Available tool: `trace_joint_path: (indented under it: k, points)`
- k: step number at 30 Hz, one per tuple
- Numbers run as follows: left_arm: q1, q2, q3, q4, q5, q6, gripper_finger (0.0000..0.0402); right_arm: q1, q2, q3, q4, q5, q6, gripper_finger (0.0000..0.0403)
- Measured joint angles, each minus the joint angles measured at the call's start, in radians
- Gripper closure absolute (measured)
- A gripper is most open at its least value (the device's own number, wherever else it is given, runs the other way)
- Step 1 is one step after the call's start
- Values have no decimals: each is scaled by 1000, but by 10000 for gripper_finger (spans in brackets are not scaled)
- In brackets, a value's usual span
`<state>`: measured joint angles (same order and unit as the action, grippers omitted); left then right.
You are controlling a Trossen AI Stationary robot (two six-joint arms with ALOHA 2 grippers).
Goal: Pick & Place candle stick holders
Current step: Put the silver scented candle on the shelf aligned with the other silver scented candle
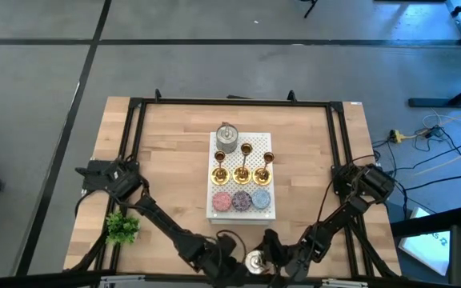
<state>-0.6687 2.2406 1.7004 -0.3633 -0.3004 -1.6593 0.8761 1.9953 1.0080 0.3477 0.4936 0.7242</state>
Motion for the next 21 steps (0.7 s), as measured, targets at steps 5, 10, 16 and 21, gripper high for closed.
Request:
trace_joint_path:
  k: [5, 10, 16, 21]
  points:
    - [-11, 2, 1, -67, 4, -58, 400, 4, 2, 0, -6, 8, -8, 6]
    - [24, 15, 4, 65, 20, 20, 400, 3, 16, 1, 3, 10, -14, 6]
    - [54, 17, 4, 92, 64, 62, 400, 5, 24, -1, 20, 9, -15, 6]
    - [78, 16, 4, 141, 77, 88, 400, 2, 33, -7, 3, -4, -6, 7]
